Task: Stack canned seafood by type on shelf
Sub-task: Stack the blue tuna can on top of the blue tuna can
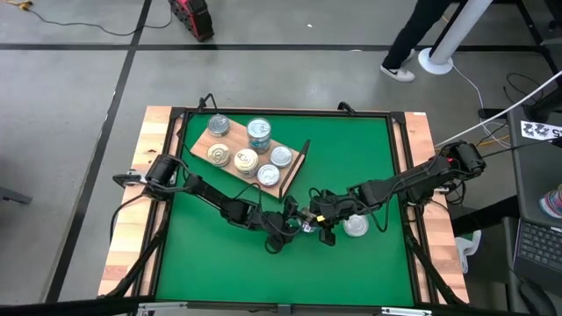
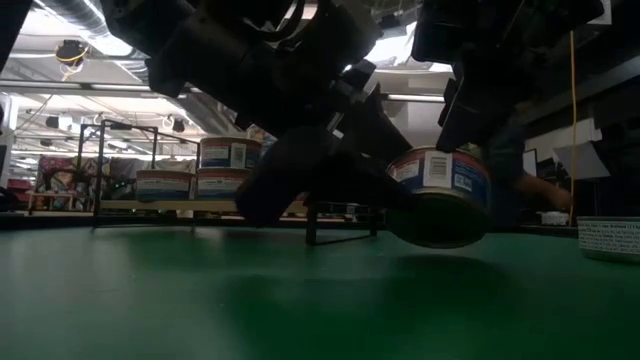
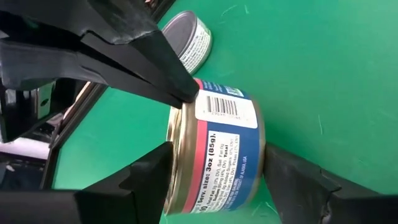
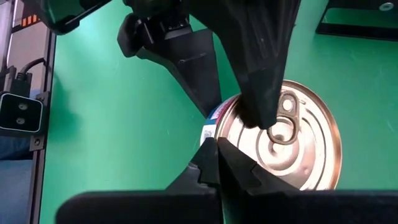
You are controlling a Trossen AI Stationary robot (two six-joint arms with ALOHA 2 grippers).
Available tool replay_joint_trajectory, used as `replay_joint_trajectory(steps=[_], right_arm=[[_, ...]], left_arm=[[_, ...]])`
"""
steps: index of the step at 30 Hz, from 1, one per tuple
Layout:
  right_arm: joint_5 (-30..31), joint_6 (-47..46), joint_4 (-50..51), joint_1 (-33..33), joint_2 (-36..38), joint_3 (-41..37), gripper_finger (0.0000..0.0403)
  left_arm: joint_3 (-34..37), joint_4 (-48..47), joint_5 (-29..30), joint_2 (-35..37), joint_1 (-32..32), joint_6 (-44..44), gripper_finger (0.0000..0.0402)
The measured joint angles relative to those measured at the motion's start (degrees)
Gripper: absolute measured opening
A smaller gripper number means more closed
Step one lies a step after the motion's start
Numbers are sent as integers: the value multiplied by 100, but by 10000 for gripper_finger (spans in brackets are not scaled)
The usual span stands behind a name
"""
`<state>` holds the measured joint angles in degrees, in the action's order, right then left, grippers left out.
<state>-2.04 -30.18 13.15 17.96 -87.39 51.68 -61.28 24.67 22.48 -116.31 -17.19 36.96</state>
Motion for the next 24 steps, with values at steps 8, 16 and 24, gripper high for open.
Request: replay_joint_trajectory(steps=[8,16,24], right_arm=[[10,2,-12,-1,2,7,0],[-13,1,-46,9,2,9,14],[-35,1,-27,7,2,9,91]], left_arm=[[0,-3,-13,0,-39,60,184],[0,19,36,0,-110,36,181],[0,28,52,0,-125,28,181]])
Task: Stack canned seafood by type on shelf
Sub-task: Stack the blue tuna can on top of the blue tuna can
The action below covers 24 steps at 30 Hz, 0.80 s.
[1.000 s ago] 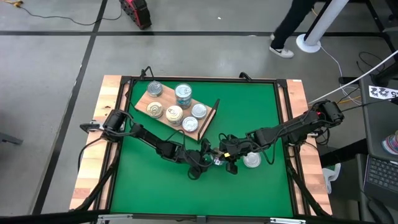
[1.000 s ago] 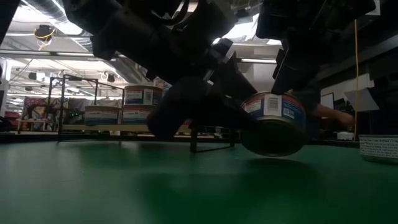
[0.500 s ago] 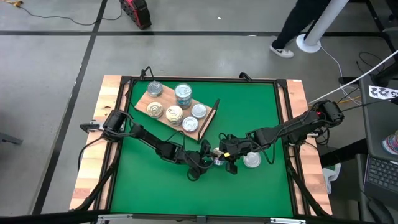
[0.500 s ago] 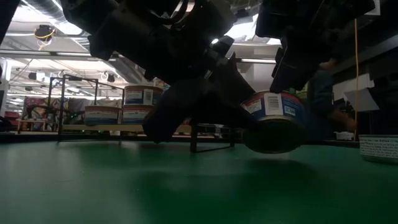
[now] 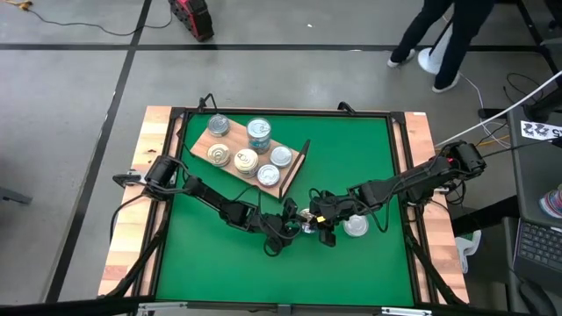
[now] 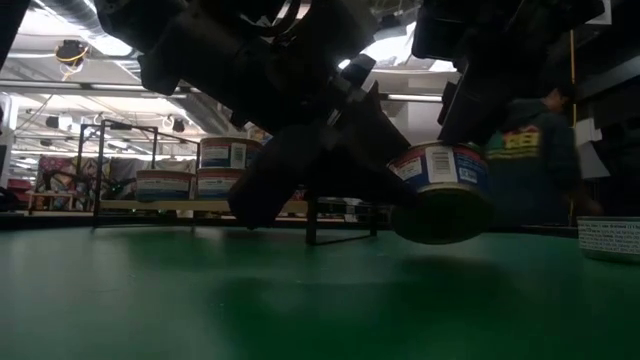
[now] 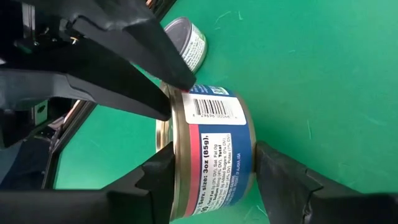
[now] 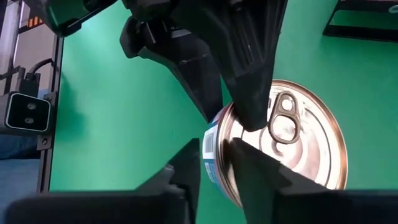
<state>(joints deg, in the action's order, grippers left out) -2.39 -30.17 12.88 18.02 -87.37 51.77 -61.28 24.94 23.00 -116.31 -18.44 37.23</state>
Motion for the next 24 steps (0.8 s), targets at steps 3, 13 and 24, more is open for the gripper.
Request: replay_joint_trajectory(steps=[3,13,24], right_arm=[[-20,1,12,0,0,0,117],[-21,145,45,0,348,-2,134],[294,423,63,-4,1378,-2,134]], left_arm=[[0,1,-2,0,2,0,184],[0,97,-6,0,-60,-370,186],[0,488,369,55,-293,-574,186]])
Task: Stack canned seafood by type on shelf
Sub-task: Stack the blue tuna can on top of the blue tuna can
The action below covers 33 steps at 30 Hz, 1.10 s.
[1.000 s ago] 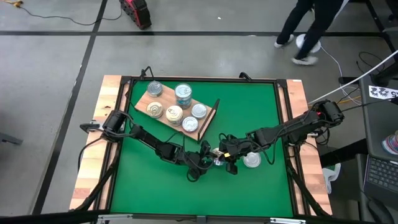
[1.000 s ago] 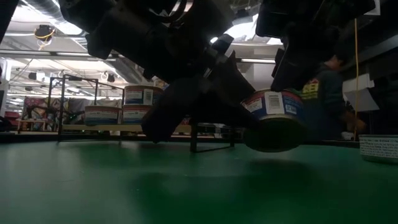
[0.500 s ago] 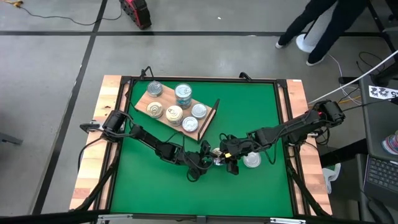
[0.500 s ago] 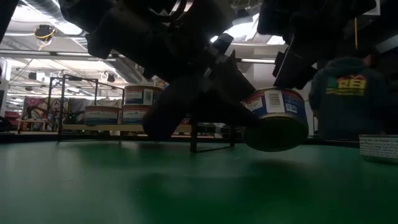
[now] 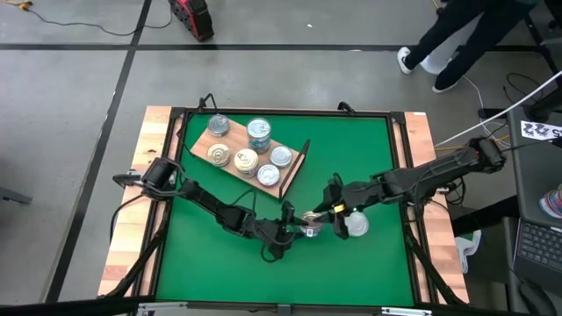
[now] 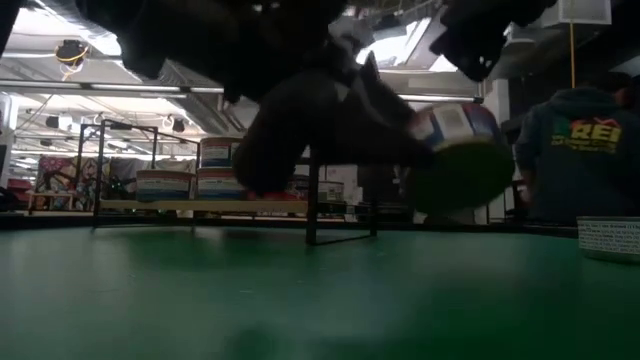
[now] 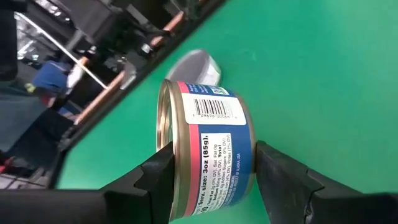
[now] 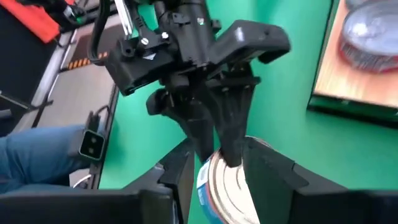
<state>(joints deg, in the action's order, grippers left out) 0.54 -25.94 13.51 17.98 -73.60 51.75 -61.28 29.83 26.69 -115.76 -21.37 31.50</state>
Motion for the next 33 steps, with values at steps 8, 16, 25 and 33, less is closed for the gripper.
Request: replay_joint_trajectory(steps=[8,16,25,33], right_arm=[[342,98,24,0,422,-4,134],[508,281,21,0,609,-4,134],[526,394,44,0,754,-9,134],[502,397,41,0,786,-9,134]], left_arm=[[0,-68,661,436,-264,14,186],[0,-108,1458,1060,-666,322,186],[0,-1281,2907,1762,-1121,526,186],[2,-2571,4353,2207,-1472,284,186]])
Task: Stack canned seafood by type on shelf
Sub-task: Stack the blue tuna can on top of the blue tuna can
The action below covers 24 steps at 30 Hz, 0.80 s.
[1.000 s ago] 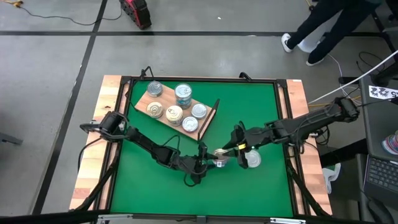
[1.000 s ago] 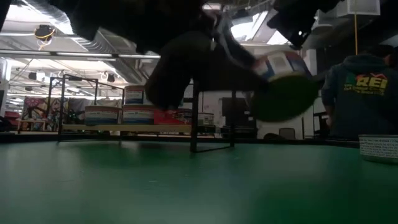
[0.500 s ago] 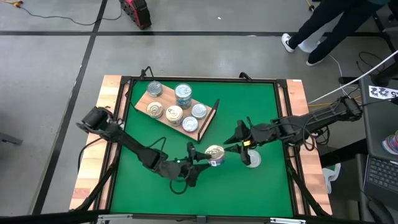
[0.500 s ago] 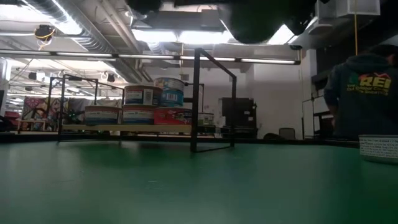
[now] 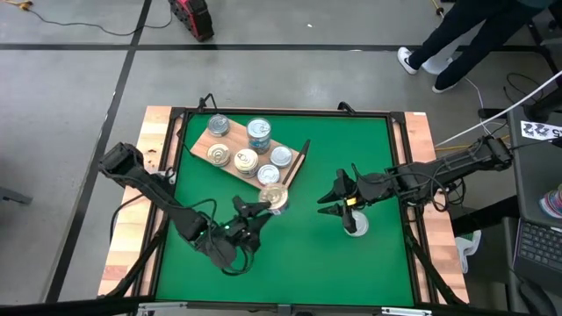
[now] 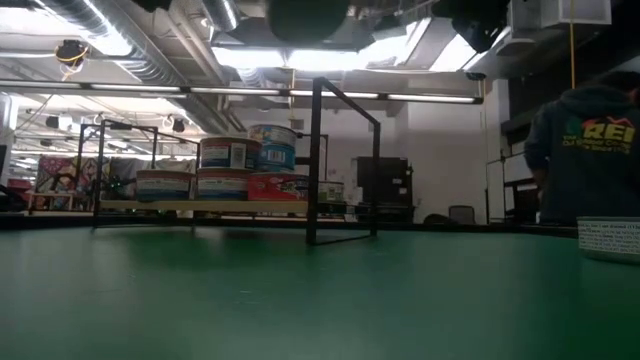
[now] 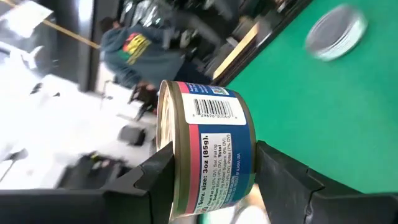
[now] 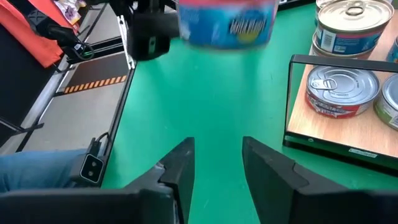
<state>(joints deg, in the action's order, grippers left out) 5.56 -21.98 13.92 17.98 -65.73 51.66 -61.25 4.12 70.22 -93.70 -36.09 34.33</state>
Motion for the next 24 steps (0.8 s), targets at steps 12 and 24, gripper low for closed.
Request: replay_joint_trajectory(steps=[12,24], right_arm=[[0,2,-3,0,0,0,134],[2,151,-3,0,0,0,134]], left_arm=[[-2,-2181,1164,537,-128,-1242,186],[-1,-7049,616,1268,-78,-5705,186]])
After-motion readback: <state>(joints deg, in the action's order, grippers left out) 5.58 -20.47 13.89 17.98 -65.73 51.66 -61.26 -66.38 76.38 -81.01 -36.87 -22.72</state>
